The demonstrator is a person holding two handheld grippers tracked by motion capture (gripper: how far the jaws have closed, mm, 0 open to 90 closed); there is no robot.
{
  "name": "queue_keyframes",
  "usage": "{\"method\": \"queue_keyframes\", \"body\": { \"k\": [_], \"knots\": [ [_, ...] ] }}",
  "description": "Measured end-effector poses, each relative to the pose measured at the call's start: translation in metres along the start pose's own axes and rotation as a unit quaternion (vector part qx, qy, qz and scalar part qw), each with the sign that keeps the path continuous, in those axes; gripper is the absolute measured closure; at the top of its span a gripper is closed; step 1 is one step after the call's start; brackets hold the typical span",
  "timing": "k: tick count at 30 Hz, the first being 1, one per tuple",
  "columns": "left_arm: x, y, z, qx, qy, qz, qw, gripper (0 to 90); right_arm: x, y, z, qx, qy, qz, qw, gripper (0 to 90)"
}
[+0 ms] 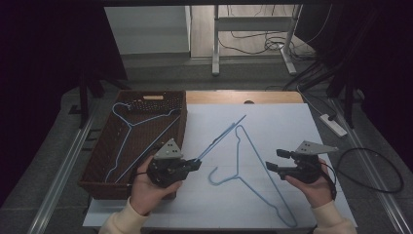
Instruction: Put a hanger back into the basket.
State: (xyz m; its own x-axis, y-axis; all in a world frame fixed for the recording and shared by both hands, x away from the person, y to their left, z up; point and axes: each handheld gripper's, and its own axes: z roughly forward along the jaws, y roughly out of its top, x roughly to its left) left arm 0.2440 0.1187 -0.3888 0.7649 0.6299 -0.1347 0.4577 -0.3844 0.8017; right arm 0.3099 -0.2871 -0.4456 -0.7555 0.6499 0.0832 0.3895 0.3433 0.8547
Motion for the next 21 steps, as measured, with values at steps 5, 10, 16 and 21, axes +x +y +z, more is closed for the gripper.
{"method": "queue_keyframes", "body": {
  "k": [5, 10, 16, 21],
  "knots": [
    [0.011, 0.000, -0.017, -0.027, 0.006, -0.004, 0.9996, 85.8, -0.001, -0.006, 0.002, 0.003, -0.012, 0.001, 0.9999, 32.0],
    [0.027, -0.003, -0.036, -0.058, 0.002, -0.024, 0.9980, 85.8, -0.004, -0.010, 0.003, 0.003, -0.018, 0.010, 0.9998, 31.7],
    [0.047, -0.009, -0.060, -0.084, 0.023, -0.043, 0.9952, 85.8, -0.003, -0.012, 0.006, 0.014, -0.021, 0.004, 0.9997, 30.9],
    [0.064, -0.014, -0.071, -0.099, 0.022, -0.061, 0.9930, 85.8, -0.004, -0.013, 0.006, 0.015, -0.022, 0.006, 0.9996, 30.9]
  ]
}}
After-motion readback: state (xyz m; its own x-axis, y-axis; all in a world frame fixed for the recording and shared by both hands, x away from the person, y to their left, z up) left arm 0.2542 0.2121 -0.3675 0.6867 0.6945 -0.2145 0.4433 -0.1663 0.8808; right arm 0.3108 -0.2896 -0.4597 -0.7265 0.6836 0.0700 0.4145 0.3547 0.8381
